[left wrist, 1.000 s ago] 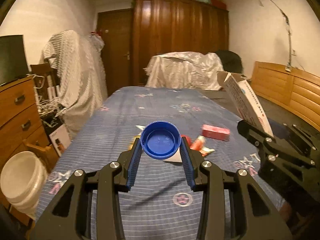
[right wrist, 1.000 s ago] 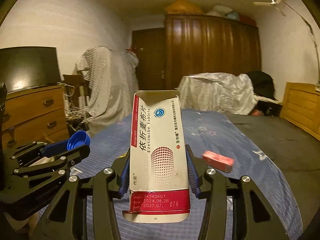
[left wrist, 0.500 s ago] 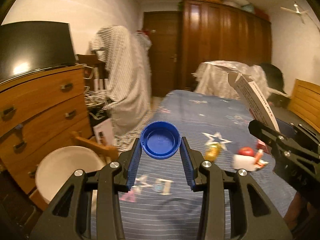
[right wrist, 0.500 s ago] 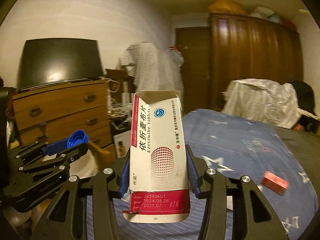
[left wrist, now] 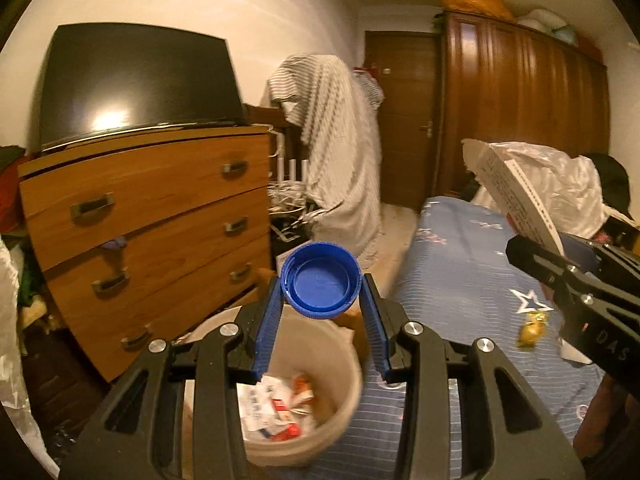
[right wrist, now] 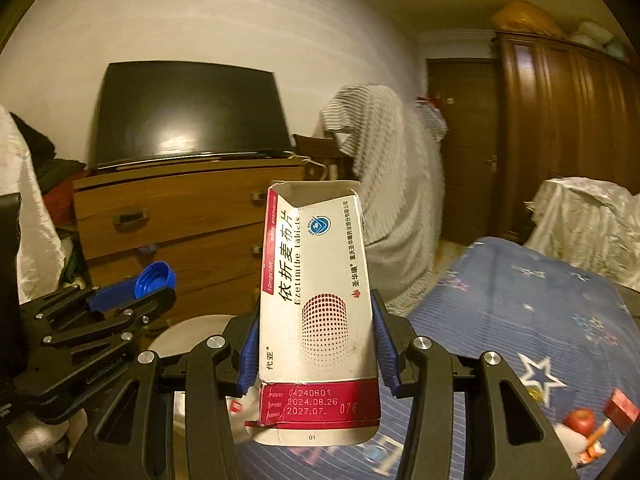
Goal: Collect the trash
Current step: 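Carry the medicine box and bottle cap with both tools to the bucket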
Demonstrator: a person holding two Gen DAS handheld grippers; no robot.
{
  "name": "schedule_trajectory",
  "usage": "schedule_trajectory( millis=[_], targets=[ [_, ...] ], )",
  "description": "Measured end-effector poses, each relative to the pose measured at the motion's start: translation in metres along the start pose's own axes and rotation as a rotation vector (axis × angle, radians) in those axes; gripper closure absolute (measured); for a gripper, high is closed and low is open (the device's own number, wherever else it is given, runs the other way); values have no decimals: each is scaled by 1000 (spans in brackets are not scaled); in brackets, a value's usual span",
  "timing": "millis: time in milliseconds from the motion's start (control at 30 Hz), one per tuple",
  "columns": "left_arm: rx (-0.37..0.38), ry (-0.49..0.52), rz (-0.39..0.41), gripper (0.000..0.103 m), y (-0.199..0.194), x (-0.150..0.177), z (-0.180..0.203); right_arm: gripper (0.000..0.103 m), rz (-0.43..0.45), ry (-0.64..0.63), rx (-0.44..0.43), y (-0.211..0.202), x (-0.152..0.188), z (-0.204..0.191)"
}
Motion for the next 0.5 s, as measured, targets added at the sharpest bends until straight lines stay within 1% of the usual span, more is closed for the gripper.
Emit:
schedule_trajectory(
  millis=[133,200,333,500],
  targets=[
    [-24,-15,-20,65,13,-1,-20,54,-21,-25,-43,32,-13,-36],
    [-30,-23,-36,65,20,1,-28,54,-51,-36,-67,50,-16,-50],
    [-32,-41,-86,65,37,6,-46,54,-165,-23,-134,93,-14,-64],
    [-19,-77,-185,65,68,16,-74,54,-366,1,-228,154,3,-75]
  ],
)
Point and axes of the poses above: each gripper's, at about its wrist camera, not at the fingertips, and y roughly the way its jaws point, z to its right, x to its underside, the point moved 2 cm from there along y, roughly the way its jaws point, and after that the axes turned 3 degrees about x, right-handed, at the moved point
